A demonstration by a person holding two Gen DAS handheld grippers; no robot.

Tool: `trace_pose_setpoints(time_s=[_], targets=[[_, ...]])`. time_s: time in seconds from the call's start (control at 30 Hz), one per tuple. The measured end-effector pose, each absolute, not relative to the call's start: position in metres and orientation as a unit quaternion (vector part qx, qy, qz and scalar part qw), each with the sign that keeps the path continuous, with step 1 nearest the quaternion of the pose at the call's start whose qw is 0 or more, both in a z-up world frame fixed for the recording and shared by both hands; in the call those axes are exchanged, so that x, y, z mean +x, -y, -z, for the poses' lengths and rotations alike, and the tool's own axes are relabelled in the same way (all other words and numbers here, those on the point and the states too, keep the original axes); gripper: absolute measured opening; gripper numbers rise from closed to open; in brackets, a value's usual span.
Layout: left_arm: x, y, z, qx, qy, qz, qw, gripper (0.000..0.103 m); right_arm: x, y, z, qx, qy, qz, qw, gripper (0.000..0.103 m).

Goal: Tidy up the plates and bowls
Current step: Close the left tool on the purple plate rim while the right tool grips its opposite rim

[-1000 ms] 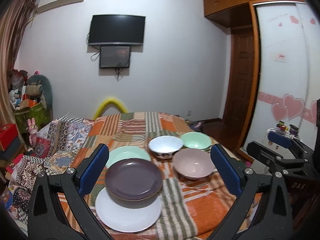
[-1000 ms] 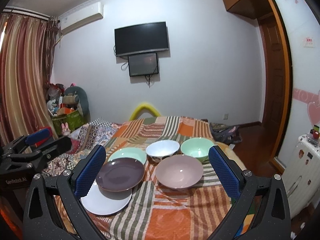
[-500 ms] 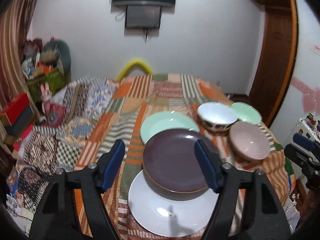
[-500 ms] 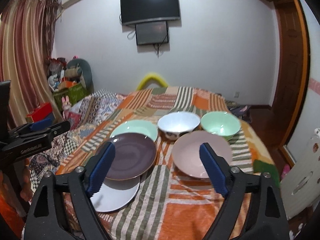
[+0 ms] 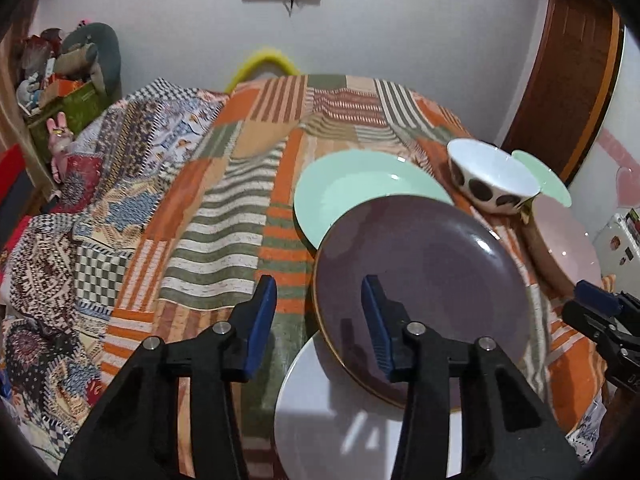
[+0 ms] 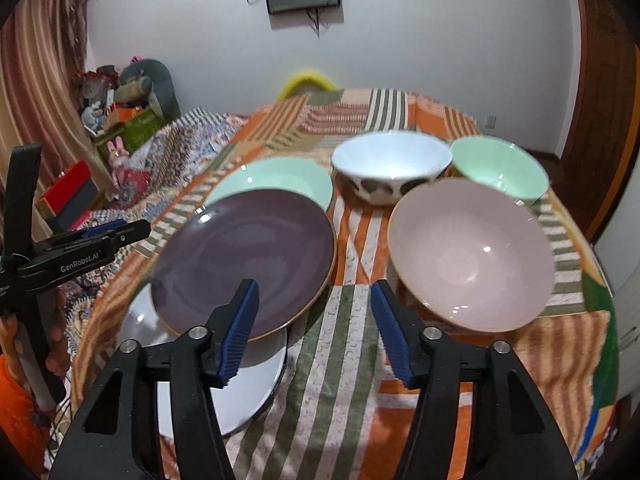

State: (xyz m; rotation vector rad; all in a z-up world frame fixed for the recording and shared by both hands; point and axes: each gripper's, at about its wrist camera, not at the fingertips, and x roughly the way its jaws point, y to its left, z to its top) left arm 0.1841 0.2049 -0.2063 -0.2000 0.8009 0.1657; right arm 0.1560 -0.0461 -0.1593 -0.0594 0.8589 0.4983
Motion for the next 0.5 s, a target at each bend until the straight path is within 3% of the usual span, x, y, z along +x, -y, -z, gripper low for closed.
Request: trace_pose_setpoints(time_s=[0.3,0.5], targets=[[0.209,-0.222,0.233,-0.133,-0.413,-0.056,0.899,0.031,0.174,0.037,0.179,-0.021,-0.444,-0.238,0.864,0.034],[0.219,-0.224,0.240,-0.140,-0.423,-0.033,0.895,0.024,0.184,0.034,0.186,-0.011,-0.455,-0.235,0.859,0.031]])
